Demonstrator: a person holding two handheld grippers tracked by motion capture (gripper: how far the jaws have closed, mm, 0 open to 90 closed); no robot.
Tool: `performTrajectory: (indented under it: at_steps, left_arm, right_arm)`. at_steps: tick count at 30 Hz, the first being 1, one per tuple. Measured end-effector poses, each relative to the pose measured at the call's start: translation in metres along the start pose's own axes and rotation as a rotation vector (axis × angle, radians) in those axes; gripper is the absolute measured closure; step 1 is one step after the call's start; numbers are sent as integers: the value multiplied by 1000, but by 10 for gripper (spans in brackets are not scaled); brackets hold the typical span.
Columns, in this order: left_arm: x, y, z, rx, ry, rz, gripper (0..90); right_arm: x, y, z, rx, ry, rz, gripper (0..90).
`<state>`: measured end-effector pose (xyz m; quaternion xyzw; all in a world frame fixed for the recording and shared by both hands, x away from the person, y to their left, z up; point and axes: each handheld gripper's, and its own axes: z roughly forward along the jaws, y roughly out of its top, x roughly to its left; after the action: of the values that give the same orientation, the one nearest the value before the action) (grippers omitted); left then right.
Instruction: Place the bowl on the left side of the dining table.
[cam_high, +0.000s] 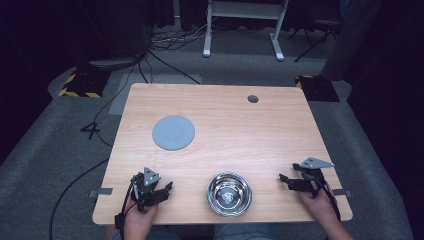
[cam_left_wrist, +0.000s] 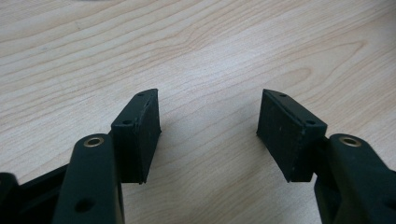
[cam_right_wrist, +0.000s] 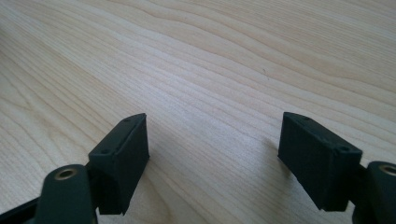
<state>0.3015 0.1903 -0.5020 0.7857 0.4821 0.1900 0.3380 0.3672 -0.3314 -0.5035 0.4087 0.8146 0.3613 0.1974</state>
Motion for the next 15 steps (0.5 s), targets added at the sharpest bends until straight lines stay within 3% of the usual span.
performTrajectory:
  at_steps: [15]
  left_arm:
    - [0, 0, 0, 6, 1, -6, 407]
  right_arm:
    - [0, 0, 0, -1, 0, -1, 243]
